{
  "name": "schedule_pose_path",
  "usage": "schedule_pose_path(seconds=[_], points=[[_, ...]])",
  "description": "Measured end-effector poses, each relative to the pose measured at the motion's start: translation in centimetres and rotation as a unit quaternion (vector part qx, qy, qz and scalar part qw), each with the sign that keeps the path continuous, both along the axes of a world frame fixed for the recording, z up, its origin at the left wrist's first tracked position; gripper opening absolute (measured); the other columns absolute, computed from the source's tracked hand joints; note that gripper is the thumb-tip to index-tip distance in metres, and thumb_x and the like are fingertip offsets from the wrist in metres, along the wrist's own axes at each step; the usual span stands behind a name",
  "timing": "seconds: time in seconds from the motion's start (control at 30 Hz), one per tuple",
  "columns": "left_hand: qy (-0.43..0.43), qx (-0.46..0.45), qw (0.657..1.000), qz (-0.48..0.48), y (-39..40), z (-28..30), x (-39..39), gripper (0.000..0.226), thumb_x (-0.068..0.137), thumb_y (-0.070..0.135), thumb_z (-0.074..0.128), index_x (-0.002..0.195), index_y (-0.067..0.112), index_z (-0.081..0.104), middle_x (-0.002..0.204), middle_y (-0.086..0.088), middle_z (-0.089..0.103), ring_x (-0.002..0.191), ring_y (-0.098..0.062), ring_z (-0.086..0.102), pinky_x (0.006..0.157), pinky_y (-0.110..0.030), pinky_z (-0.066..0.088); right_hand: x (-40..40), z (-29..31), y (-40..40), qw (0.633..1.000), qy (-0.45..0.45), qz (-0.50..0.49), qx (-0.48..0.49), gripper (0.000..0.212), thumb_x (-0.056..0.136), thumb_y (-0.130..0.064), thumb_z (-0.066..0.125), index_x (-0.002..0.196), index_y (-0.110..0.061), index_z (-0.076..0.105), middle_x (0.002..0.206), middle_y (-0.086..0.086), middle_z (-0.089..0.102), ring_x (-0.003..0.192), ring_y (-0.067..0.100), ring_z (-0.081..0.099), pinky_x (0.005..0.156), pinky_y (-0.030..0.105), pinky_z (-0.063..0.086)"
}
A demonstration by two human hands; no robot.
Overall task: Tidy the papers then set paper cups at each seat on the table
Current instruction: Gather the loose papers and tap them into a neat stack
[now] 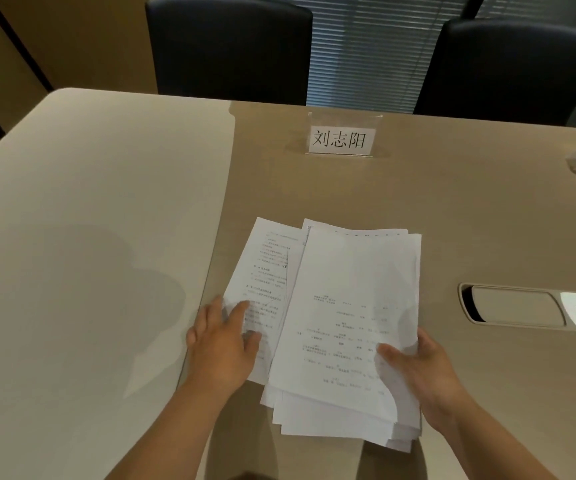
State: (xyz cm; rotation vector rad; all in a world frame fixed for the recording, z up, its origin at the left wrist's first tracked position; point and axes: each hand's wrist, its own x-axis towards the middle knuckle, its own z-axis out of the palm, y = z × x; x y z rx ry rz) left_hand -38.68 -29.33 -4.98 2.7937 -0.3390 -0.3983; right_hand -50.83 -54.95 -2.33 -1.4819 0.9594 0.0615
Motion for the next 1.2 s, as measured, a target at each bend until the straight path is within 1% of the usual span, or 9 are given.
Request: schedule_pose_path(seconds=[0.1,0.27,0.4,0.53,0.63,0.7,0.8,0.9,1.2], points=[[0.008,-0.008,1.000,-0.007,0.0,-0.3,-0.4,0.055,0.094,0.051,0.047,0.145,0.031,0.039,0.159,0.001,0.024,0.145,-0.023,0.018,0.116,-0.043,0.023,0.4,-0.4,0.5,0.998,0.025,0.024,-0.058,0.039,0.086,-0.007,0.068,0.121,-0.021,0.059,0.105,-0.002,0.071,0.091,0.021,0.070,0.076,0.040,0.059],[0.007,-0.113,0.993,0.031,-0.6,0.4,-0.5,0.048,0.094,0.038,0.056,0.139,0.021,0.049,0.146,0.003,0.046,0.130,-0.019,0.040,0.106,-0.029,0.038,3.0,0.0,2.7,0.970,0.088,0.101,-0.201,0.030,0.083,-0.025,0.071,0.106,-0.025,0.052,0.118,-0.002,0.042,0.087,0.016,0.056,0.080,0.028,0.050],[0.031,-0.150,0.987,0.044,-0.8,0.3,-0.6,0.039,0.092,0.033,0.060,0.129,0.018,0.058,0.135,0.004,0.051,0.118,-0.015,0.047,0.093,-0.020,0.039,4.6,-0.5,4.3,0.986,0.067,0.089,-0.123,0.040,0.074,-0.035,0.076,0.108,-0.030,0.055,0.121,0.004,0.056,0.092,0.020,0.066,0.083,0.040,0.059],[0.078,-0.224,0.968,0.086,-0.7,0.7,-0.5,0.045,0.093,0.027,0.060,0.137,0.025,0.050,0.128,0.005,0.061,0.104,-0.009,0.059,0.091,-0.026,0.050,5.4,0.1,4.6,0.994,0.062,0.045,-0.079,0.039,0.082,-0.021,0.074,0.113,-0.016,0.049,0.106,0.003,0.064,0.091,0.020,0.065,0.074,0.033,0.056],[0.127,-0.233,0.956,0.121,-0.8,1.3,-0.3,0.055,0.093,0.028,0.061,0.143,0.025,0.039,0.121,0.006,0.065,0.098,-0.010,0.063,0.082,-0.025,0.053,5.1,-0.3,4.3,0.997,0.078,0.008,0.024,0.040,0.079,-0.015,0.078,0.114,-0.006,0.061,0.101,0.008,0.073,0.088,0.027,0.072,0.079,0.042,0.060],[0.167,-0.254,0.939,0.162,-0.6,1.6,-0.2,0.052,0.091,0.027,0.066,0.138,0.021,0.044,0.110,0.010,0.063,0.090,-0.008,0.062,0.073,-0.022,0.052,4.7,-0.4,4.2,0.994,0.082,0.005,0.069,0.033,0.080,-0.008,0.076,0.111,-0.005,0.067,0.099,0.011,0.075,0.086,0.029,0.073,0.076,0.041,0.061],[0.220,-0.300,0.900,0.226,0.1,1.6,-0.2,0.043,0.086,0.023,0.072,0.123,0.019,0.052,0.104,0.007,0.067,0.088,-0.014,0.068,0.072,-0.033,0.059,4.4,-0.1,4.9,0.996,0.074,0.033,0.044,0.029,0.080,-0.001,0.073,0.108,-0.010,0.067,0.099,0.008,0.074,0.087,0.027,0.072,0.075,0.037,0.060],[0.297,-0.322,0.864,0.249,0.8,2.0,-0.4,0.028,0.087,0.019,0.072,0.113,0.014,0.062,0.104,-0.002,0.073,0.088,-0.019,0.072,0.066,-0.030,0.057,4.3,0.2,5.9,0.996,0.070,0.055,0.013,0.031,0.079,-0.001,0.070,0.104,-0.020,0.064,0.101,0.002,0.072,0.090,0.022,0.070,0.082,0.039,0.060],[0.367,-0.311,0.848,0.221,3.8,3.2,-0.1,0.037,0.081,0.030,0.078,0.112,0.012,0.066,0.103,-0.004,0.076,0.092,-0.022,0.073,0.070,-0.032,0.057,2.3,-0.2,6.4,0.992,0.089,0.058,0.073,0.042,0.081,0.010,0.063,0.115,-0.015,0.059,0.106,0.006,0.069,0.095,0.027,0.067,0.084,0.040,0.058]])
